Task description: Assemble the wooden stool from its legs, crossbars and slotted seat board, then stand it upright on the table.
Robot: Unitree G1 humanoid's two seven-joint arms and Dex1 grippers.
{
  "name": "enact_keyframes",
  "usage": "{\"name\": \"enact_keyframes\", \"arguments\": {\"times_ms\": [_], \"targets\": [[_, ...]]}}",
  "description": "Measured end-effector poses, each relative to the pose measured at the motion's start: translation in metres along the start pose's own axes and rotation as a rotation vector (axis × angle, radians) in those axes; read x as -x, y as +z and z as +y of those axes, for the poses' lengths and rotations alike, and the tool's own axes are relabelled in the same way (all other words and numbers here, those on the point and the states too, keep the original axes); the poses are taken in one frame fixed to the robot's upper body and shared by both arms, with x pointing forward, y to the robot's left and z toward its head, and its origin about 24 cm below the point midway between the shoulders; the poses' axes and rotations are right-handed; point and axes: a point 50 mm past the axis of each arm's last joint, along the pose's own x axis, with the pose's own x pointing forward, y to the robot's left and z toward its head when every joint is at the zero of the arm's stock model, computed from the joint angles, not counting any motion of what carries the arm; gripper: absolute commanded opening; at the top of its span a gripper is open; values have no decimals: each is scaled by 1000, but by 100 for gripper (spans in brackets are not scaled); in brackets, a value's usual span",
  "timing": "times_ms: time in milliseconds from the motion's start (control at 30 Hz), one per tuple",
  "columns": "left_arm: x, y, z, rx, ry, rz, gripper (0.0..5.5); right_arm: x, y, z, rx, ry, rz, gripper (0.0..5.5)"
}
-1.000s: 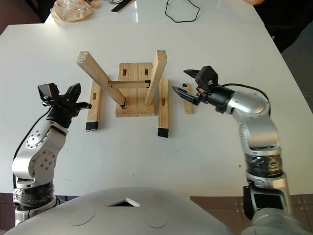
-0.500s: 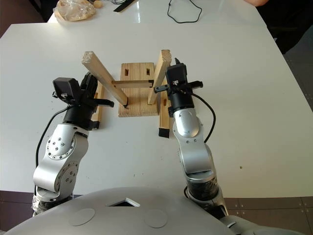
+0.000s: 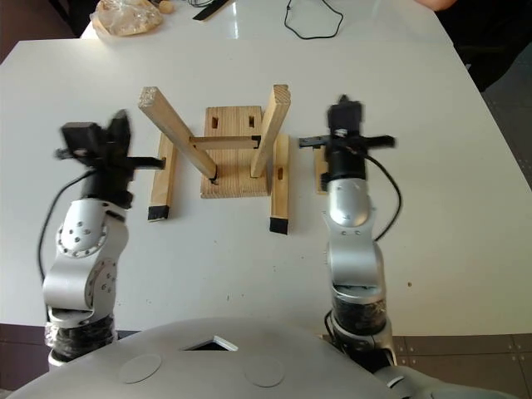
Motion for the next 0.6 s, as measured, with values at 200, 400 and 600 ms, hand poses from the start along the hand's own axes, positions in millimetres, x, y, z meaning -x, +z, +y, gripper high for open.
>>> {"name": "enact_keyframes", "arguments": {"times_ms": [200, 400, 600], "targets": [[-2, -4, -3, -3, -3, 19, 0, -5, -11, 1, 151, 67, 36, 2], [0, -8, 6, -52, 31, 37, 0, -3, -14, 4, 134, 158, 40, 2], [-4, -9, 56, 242, 148, 98, 0, -17, -19, -76, -48, -15, 55, 2]]}}
